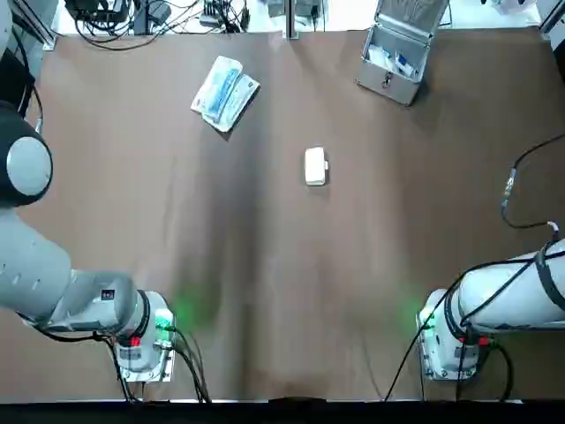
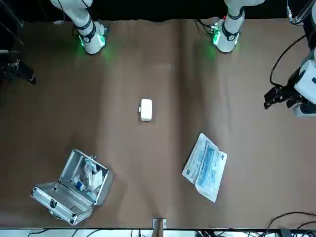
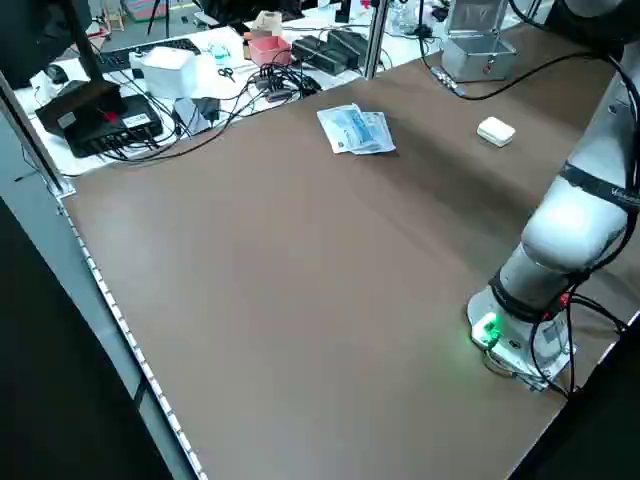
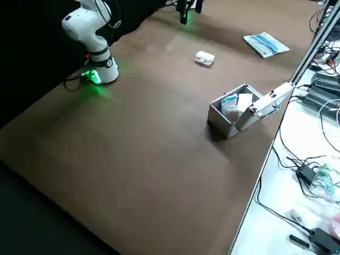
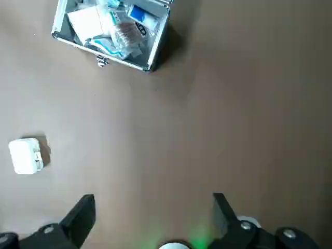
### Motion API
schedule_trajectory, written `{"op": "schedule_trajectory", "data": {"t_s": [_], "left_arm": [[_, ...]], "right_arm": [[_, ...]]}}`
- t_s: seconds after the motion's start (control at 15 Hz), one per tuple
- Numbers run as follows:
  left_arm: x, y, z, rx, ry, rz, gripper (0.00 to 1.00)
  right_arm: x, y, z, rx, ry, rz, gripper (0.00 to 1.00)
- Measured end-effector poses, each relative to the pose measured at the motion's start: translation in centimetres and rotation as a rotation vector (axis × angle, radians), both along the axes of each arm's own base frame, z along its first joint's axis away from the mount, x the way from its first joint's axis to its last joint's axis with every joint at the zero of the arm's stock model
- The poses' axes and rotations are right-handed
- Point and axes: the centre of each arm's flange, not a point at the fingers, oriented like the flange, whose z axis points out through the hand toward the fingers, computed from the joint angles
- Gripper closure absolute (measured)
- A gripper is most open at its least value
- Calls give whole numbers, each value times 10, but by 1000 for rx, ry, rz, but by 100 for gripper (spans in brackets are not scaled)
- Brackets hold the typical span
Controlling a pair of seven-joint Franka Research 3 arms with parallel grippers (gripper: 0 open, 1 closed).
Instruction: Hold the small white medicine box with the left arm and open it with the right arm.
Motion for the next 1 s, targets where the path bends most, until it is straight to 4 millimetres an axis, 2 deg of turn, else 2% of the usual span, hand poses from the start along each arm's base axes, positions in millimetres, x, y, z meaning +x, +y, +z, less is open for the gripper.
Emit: {"op": "schedule_trajectory", "data": {"t_s": [0.67, 1.0], "left_arm": [[-1, 0, 1, 0, -2, -1, 1], [7, -11, -23, 0, 39, -28, 1]], "right_arm": [[0, 0, 0, 3, 0, 20, 0], [0, 11, -1, 43, 1, 42, 0]]}}
